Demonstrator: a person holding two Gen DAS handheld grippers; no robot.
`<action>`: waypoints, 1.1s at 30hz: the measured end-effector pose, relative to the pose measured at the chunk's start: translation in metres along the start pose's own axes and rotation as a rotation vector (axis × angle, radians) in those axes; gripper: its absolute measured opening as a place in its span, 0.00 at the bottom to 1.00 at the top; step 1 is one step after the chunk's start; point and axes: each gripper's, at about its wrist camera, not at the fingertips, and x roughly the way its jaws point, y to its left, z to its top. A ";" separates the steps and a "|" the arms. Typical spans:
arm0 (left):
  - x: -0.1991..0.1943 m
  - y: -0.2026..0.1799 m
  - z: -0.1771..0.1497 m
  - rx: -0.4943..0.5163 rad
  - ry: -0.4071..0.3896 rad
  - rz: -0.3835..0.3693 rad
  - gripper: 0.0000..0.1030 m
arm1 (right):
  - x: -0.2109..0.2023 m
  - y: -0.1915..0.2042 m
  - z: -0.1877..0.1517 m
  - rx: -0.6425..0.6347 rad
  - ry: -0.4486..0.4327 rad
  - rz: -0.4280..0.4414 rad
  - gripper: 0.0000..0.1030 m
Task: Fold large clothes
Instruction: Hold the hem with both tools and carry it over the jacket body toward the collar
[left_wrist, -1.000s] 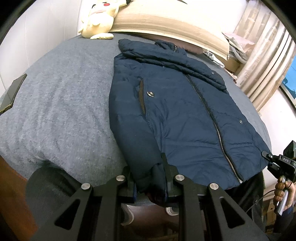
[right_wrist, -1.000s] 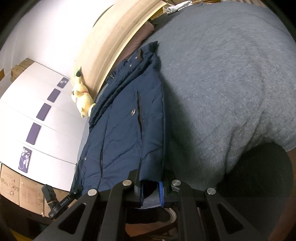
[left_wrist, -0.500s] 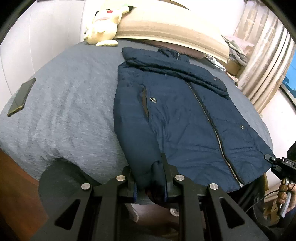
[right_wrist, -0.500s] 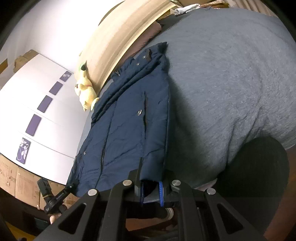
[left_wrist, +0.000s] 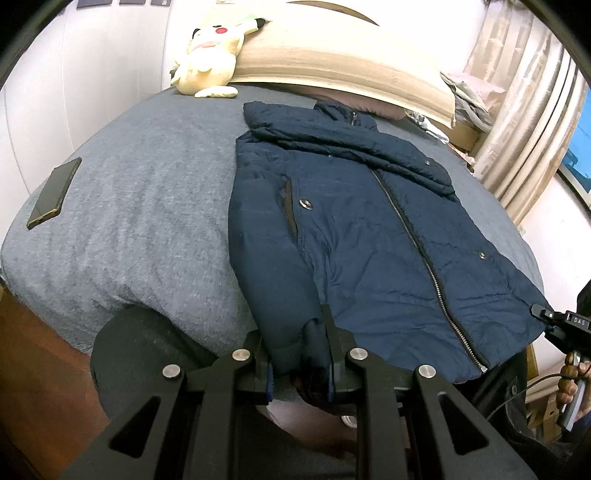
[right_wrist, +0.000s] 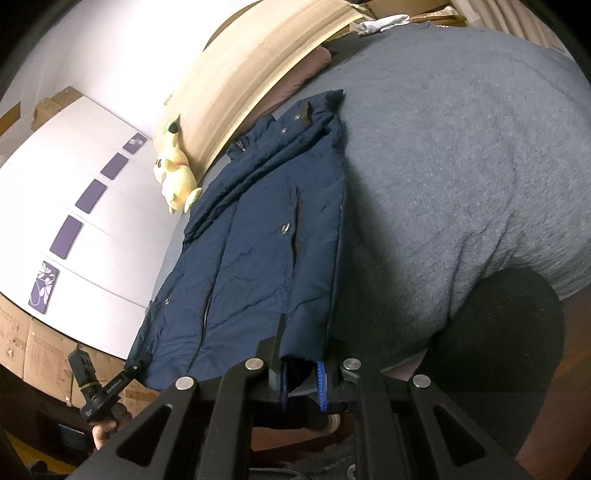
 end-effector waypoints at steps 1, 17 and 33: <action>-0.001 0.000 0.001 0.001 -0.003 0.000 0.20 | 0.000 -0.001 0.001 -0.001 0.001 0.001 0.12; -0.004 0.000 -0.003 0.002 -0.004 0.001 0.20 | -0.002 -0.002 0.004 -0.022 0.014 -0.007 0.12; -0.012 -0.003 0.008 0.012 -0.044 0.008 0.19 | -0.012 0.004 0.007 -0.036 -0.020 0.028 0.11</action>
